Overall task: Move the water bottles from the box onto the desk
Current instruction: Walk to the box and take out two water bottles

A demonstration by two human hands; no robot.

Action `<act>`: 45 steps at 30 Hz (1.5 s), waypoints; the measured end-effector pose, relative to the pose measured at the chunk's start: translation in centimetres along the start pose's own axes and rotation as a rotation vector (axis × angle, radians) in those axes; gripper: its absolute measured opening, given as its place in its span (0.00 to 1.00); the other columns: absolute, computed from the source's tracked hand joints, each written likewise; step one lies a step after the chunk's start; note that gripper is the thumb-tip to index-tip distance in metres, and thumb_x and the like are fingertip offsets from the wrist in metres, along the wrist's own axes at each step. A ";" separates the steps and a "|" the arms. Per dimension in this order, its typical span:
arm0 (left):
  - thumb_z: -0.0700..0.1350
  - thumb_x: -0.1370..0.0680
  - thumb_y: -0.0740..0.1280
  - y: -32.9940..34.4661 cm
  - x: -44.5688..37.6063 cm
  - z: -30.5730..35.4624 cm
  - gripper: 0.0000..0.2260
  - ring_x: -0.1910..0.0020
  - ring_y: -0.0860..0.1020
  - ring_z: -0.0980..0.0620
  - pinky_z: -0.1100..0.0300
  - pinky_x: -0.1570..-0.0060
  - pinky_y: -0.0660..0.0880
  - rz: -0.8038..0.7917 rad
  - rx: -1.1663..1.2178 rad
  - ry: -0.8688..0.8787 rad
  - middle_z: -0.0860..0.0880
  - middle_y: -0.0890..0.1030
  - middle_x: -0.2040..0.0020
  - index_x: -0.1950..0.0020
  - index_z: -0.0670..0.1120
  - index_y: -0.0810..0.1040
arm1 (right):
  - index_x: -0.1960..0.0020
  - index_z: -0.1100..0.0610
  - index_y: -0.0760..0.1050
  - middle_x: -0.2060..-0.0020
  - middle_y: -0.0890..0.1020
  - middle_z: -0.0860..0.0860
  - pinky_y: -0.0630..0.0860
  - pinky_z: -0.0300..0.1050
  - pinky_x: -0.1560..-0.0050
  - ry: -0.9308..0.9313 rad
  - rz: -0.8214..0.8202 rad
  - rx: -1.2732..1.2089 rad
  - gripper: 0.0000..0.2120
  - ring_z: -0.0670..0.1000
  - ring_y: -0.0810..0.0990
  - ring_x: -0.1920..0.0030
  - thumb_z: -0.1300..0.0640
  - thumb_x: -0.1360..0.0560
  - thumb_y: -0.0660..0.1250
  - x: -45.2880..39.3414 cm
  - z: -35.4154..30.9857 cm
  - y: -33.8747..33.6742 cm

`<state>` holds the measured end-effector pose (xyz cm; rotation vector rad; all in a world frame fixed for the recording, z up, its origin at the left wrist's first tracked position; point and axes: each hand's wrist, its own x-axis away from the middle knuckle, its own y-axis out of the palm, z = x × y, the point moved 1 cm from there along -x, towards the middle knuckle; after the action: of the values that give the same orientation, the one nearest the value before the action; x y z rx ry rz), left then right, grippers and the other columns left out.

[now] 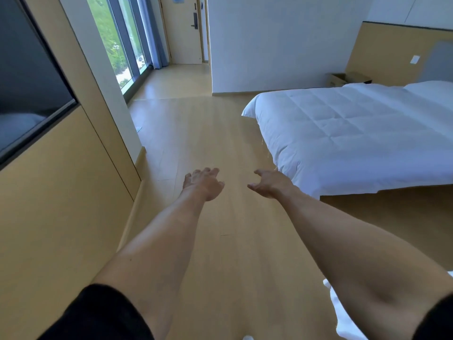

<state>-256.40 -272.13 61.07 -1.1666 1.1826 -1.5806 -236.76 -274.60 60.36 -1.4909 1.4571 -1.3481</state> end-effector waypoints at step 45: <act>0.59 0.17 0.56 -13.7 -77.5 -17.2 0.25 0.24 0.64 0.44 0.45 0.26 0.59 -0.048 0.022 0.042 0.49 0.65 0.22 0.20 0.54 0.60 | 0.21 0.45 0.59 0.24 0.66 0.50 0.69 0.52 0.31 0.056 -0.050 0.031 0.31 0.54 0.66 0.26 0.37 0.21 0.59 -77.2 -14.5 -11.0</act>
<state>-256.26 -191.69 56.99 -1.1601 1.1689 -1.6573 -235.95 -195.41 57.11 -1.4899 1.4349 -1.4471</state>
